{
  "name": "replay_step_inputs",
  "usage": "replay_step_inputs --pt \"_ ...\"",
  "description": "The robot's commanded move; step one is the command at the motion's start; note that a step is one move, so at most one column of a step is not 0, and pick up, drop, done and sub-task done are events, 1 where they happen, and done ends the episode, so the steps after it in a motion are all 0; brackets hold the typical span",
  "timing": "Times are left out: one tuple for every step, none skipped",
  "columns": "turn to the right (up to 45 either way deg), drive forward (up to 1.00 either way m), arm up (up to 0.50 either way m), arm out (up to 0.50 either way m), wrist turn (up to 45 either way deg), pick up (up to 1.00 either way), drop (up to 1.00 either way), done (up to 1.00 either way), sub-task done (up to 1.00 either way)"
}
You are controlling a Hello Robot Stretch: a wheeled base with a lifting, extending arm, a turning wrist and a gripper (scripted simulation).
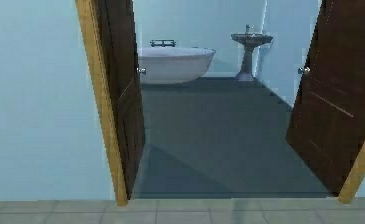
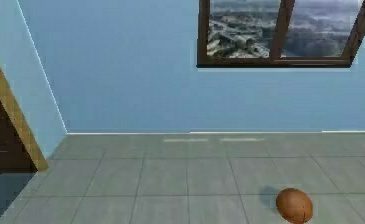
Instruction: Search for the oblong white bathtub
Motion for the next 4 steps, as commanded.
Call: replay_step_inputs --pt "0.0 1.00 0.00 0.00 0.0 0.00 0.00 0.00 0.00" --pt "3.0 0.00 0.00 0.00 0.0 0.00 0.00 0.00 0.00" --pt "45.0 0.00 0.00 0.00 0.0 0.00 0.00 0.00 0.00" --pt "45.0 0.00 0.00 0.00 0.0 0.00 0.00 0.00 0.00"
